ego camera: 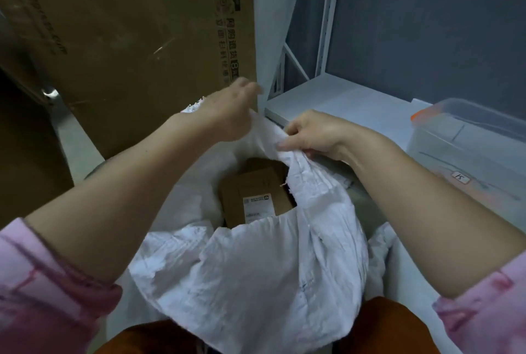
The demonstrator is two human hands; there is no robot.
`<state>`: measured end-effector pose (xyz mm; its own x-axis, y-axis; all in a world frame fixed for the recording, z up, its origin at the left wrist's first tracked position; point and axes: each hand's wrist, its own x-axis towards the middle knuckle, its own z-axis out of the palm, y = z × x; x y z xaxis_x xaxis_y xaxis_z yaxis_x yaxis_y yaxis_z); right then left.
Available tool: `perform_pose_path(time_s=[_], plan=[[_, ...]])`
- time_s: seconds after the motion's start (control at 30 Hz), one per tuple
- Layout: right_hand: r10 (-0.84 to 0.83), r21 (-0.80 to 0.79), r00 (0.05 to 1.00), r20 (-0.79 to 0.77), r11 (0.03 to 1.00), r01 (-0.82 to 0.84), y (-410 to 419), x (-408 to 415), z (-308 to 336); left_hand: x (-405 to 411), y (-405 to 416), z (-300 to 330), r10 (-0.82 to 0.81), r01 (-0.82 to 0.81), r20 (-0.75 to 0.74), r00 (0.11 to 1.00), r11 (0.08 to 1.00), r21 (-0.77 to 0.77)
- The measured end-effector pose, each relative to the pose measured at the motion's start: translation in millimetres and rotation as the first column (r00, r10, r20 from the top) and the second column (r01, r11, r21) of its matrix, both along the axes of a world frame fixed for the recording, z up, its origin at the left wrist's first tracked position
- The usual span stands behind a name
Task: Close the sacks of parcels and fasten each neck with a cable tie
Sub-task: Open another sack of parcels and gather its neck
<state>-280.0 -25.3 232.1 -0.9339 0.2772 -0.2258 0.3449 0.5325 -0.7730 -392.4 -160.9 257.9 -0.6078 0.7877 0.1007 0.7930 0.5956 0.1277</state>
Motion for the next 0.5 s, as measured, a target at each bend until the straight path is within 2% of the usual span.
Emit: perform_pose_path(time_s=[0.07,0.1,0.2,0.23,0.27,0.3,0.37,0.4,0.43,0.5], plan=[[-0.02,-0.265,1.0,-0.007,0.964,0.017,10,-2,0,18,5,4,-0.183,0.186,0.175,0.967,0.982,-0.001],[-0.027,-0.363,1.0,-0.017,0.931,0.019,15,-2,0,23,8,6,-0.216,0.229,0.235,0.948,0.973,-0.027],[-0.05,-0.491,0.998,-0.035,0.871,0.026,20,4,0,24,14,8,-0.175,0.212,0.221,0.959,0.965,-0.155],[-0.077,-0.455,0.996,-0.04,0.889,0.05,21,7,1,23,16,8,-0.147,0.186,0.196,0.969,0.962,-0.198],[-0.092,-0.339,0.994,-0.051,0.938,0.07,22,12,3,22,18,7,-0.116,0.156,0.175,0.978,0.958,-0.24],[-0.085,-0.145,0.995,-0.057,0.987,0.076,22,17,6,22,21,6,-0.084,0.122,0.151,0.985,0.957,-0.264],[-0.009,0.211,1.0,-0.024,0.977,0.013,19,26,12,22,24,7,-0.016,0.049,0.132,0.991,0.967,-0.249],[0.033,0.286,0.999,0.013,0.957,-0.035,17,32,14,22,26,8,0.012,0.02,0.141,0.99,0.975,-0.22],[0.062,0.292,0.997,0.052,0.953,-0.075,16,35,14,21,27,9,0.037,-0.006,0.159,0.987,0.981,-0.192],[0.089,0.229,0.992,0.092,0.968,-0.108,16,39,12,21,29,12,0.077,-0.049,0.162,0.984,0.985,-0.166]])
